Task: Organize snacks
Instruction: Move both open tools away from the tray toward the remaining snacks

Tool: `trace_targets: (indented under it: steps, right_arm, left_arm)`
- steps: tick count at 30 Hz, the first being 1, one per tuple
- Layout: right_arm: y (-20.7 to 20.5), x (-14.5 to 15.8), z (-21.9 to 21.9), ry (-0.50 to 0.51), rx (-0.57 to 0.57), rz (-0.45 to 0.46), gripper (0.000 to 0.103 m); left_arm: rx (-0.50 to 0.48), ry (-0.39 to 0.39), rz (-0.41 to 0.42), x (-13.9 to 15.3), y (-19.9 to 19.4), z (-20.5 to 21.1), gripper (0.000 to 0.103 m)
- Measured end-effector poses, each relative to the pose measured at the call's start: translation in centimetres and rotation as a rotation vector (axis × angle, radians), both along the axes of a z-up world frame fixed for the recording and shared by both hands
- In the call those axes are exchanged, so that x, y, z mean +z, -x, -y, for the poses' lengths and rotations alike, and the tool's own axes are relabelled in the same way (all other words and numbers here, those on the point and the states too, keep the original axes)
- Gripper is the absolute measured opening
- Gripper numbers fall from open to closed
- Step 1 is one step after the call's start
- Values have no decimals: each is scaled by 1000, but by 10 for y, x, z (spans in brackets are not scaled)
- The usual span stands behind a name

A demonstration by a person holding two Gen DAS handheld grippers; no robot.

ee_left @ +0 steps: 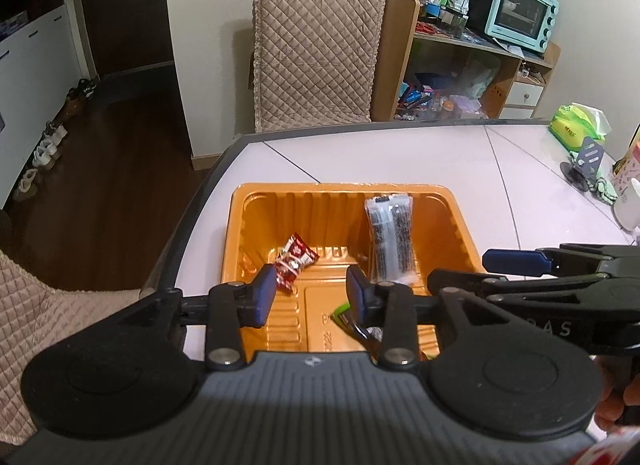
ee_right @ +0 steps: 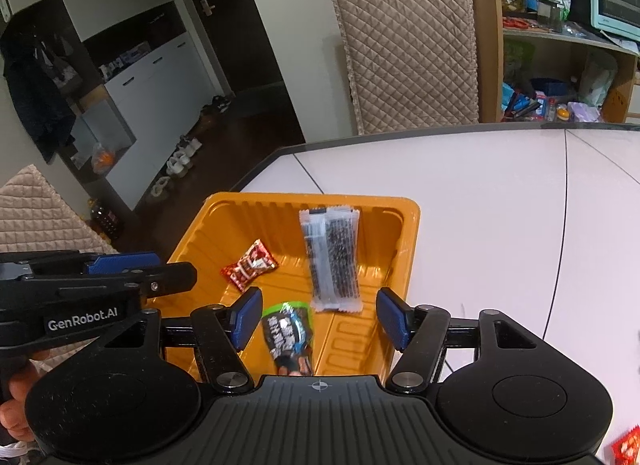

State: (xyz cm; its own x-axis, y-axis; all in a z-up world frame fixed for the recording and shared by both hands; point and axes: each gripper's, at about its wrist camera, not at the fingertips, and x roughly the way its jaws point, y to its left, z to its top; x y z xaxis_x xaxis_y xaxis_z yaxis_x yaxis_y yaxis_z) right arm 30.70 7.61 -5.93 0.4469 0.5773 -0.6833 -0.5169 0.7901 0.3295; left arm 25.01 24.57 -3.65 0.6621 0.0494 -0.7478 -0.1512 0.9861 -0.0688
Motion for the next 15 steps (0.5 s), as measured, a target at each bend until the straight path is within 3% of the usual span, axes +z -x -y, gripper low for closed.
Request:
trace_targets:
  steps: [11, 15]
  right_arm:
    - [39, 17, 24, -28, 4, 14, 73]
    - [57, 24, 39, -46, 4, 16, 76]
  left_arm:
    - [51, 27, -9, 25, 42, 13, 54]
    - [71, 28, -28, 31, 62, 21, 56]
